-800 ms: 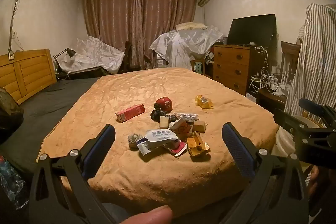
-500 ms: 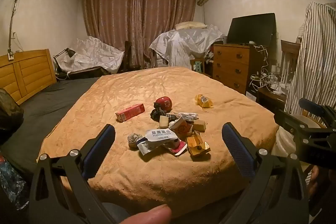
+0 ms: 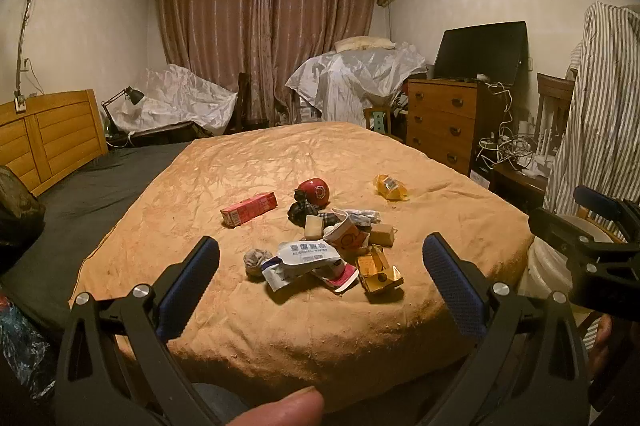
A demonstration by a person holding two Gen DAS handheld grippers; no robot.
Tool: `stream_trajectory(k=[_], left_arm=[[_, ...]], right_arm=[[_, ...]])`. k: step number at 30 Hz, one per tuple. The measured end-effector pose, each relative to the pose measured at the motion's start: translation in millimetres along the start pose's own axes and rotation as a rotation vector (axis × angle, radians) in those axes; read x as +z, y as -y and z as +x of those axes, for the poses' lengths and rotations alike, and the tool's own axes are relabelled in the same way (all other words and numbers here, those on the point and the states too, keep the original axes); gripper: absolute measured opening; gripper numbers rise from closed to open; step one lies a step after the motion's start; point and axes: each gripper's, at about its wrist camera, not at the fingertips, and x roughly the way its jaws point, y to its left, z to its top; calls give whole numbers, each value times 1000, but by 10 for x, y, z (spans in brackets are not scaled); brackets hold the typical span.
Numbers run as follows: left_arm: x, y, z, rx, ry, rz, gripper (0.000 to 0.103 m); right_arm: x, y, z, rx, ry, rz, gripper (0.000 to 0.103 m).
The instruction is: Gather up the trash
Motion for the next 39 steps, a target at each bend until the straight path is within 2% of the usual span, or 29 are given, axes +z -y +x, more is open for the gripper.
stream_trajectory(k=[23,39], left_arm=[[16,1,17,0,-13,3,98],[-88,-38,69,-2,-20,1,98]], right_arm=[[-35,24,20,1,-7,3,99],[-122,-2,105,2,-19,3,99]])
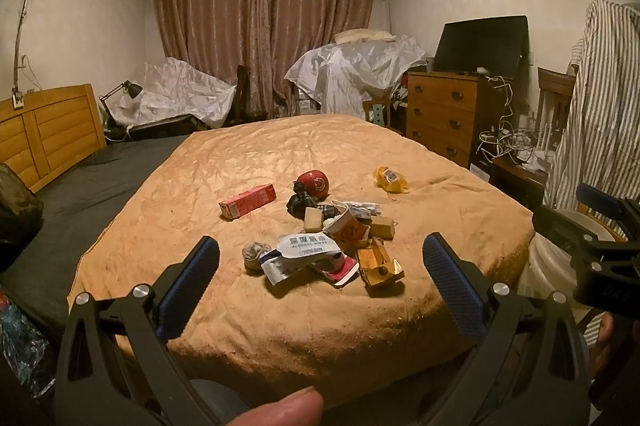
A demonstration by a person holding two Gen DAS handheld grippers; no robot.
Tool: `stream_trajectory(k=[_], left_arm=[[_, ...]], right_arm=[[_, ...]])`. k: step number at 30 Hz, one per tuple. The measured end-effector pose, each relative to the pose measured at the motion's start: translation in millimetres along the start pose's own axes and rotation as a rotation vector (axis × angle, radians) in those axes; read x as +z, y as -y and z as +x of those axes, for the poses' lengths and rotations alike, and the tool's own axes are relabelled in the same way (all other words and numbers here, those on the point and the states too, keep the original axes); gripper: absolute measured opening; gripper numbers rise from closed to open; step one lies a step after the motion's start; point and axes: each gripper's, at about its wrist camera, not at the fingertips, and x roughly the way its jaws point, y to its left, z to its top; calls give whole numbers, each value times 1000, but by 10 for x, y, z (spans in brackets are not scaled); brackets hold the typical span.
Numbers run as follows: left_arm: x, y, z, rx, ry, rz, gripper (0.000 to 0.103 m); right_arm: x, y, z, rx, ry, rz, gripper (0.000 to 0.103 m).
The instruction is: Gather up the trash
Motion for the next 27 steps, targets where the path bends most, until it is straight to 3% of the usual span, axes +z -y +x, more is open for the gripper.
stream_trajectory(k=[21,27], left_arm=[[21,0,20,1,-7,1,98],[-148,10,87,2,-10,2,98]], right_arm=[[2,5,0,-1,-2,0,99],[-10,6,3,0,-3,-1,99]])
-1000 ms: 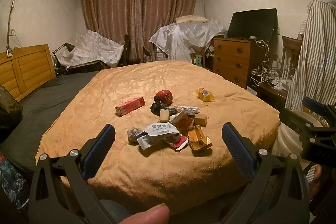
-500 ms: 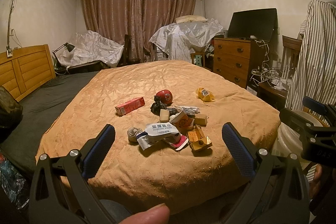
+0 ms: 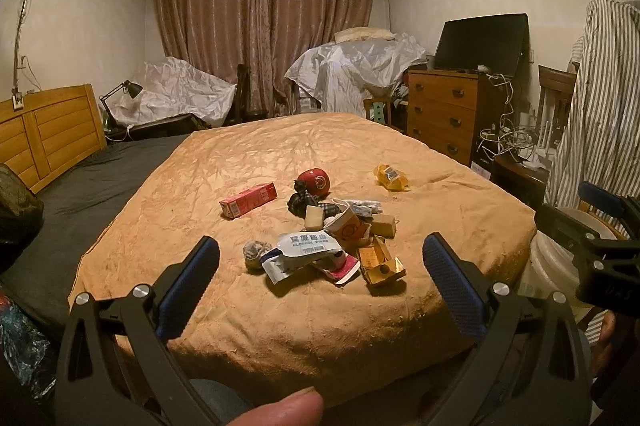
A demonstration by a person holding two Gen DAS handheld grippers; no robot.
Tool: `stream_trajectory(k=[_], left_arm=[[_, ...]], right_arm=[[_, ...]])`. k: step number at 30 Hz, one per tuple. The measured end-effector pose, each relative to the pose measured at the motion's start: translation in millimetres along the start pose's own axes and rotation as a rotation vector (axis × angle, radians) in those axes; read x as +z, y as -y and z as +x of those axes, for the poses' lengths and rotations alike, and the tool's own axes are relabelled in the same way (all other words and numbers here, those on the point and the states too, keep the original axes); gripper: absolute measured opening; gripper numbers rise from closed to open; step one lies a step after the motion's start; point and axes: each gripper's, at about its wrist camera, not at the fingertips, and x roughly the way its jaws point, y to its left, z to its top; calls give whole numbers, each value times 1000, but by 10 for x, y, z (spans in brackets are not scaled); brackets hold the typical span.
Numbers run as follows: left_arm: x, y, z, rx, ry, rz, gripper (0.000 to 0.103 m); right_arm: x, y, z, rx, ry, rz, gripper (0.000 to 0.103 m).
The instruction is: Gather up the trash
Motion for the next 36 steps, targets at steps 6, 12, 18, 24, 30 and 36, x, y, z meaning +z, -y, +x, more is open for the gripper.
stream_trajectory(k=[6,12,18,24,30,36], left_arm=[[-8,-4,10,-2,-1,1,98],[-113,-80,181,-36,-73,24,98],[-324,-455,511,-2,-147,-13,98],[-382,-915,1103,-5,-376,9,98],[-250,-1037,1650,-151,-490,147,98],[77,-689,2064,-278,-545,497,98]], right_arm=[[-2,-2,4,0,0,-1,99],[-9,-1,24,3,-11,-11,99],[-69,27,350,66,-113,-26,99],[-66,114,1205,225,-382,34,99],[-207,103,2132,381,-666,140,99],[-170,-51,2845,396,-803,148,99]])
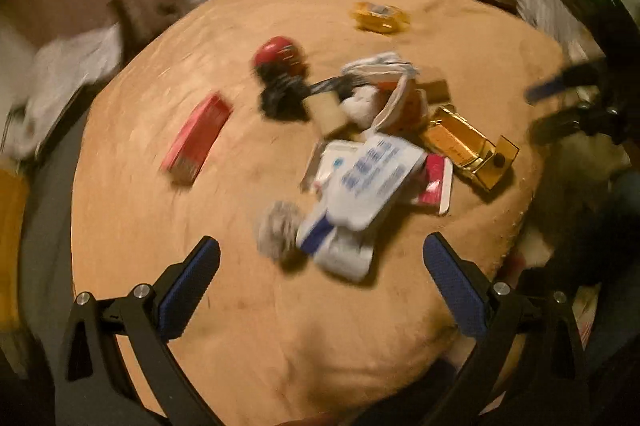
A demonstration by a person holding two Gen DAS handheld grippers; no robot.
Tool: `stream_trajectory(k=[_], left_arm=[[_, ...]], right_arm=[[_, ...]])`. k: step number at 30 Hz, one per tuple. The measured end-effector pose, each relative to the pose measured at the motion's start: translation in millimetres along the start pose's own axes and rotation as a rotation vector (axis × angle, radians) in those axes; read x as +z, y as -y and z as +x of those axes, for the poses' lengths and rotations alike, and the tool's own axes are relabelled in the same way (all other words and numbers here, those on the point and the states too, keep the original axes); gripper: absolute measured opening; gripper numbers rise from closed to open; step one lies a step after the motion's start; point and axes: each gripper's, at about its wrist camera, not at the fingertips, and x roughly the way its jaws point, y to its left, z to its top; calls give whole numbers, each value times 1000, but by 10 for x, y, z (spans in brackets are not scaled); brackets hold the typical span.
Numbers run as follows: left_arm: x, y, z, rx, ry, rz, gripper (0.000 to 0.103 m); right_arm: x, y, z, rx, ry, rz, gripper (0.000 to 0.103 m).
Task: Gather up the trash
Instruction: 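Grasp the alcohol wipes pack with the left tool while the right tool grasps the gold box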
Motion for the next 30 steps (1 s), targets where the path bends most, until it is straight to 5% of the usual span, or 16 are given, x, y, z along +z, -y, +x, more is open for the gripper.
stream_trajectory(k=[7,9,16,19,24,30], left_arm=[[241,110,485,-107,-89,140,98],[198,156,610,-118,-114,166,93],[154,108,831,-168,-126,94,57],[135,86,828,-183,-114,54,53],[162,-30,698,-184,-65,-20,49],[157,-205,440,-170,24,-94,49]], right_arm=[[278,53,391,10,-99,37,93],[260,35,439,6,-114,28,78],[285,20,659,3,-145,36,62],[343,-35,764,-7,-146,23,55],[358,-19,814,-8,-120,25,24],[279,21,609,-6,-38,23,21]])
